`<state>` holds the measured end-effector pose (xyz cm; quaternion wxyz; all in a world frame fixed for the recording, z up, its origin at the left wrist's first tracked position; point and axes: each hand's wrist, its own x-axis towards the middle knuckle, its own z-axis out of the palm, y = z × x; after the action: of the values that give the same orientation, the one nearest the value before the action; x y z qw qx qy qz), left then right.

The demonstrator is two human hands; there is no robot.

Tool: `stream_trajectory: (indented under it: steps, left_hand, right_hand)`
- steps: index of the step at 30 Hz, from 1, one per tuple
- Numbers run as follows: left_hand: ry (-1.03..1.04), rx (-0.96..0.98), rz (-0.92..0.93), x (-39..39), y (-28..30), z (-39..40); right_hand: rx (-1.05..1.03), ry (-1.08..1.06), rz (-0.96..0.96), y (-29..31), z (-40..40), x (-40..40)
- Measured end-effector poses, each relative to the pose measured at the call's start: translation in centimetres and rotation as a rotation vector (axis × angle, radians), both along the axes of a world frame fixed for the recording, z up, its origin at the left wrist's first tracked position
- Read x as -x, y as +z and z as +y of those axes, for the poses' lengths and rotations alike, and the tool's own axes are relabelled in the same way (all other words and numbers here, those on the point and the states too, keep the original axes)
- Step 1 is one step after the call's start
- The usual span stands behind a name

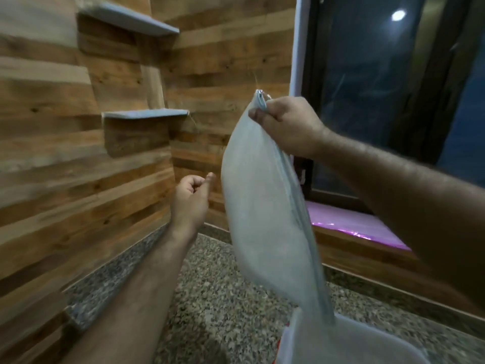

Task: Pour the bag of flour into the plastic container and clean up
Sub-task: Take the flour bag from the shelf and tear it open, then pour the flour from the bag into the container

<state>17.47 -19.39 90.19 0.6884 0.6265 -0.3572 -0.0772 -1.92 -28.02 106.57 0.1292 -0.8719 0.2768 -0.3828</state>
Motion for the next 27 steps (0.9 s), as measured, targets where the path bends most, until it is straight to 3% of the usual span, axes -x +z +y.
stream_trajectory:
  steps: [3,6,9,14,27]
  left_hand:
    - [-0.075,-0.102,0.062,0.7,2.6,-2.2]
    - [-0.329,-0.341,0.226,1.3,3.7,-3.4]
    - [-0.502,-0.365,0.295,2.2,3.1,-3.6]
    - [-0.499,-0.491,0.312,2.8,0.6,-3.5]
    - [-0.524,-0.355,0.399,4.8,3.2,-4.3]
  right_hand:
    - [0.083,-0.039,-0.003,-0.2,0.3,1.5]
    - [0.117,-0.074,-0.053,-1.0,0.2,3.2]
    - [0.17,-0.081,-0.025,-2.0,0.4,4.3]
    - [0.236,-0.1,-0.005,-3.3,0.5,6.2]
    - [0.284,-0.127,-0.214,-8.9,1.4,11.9]
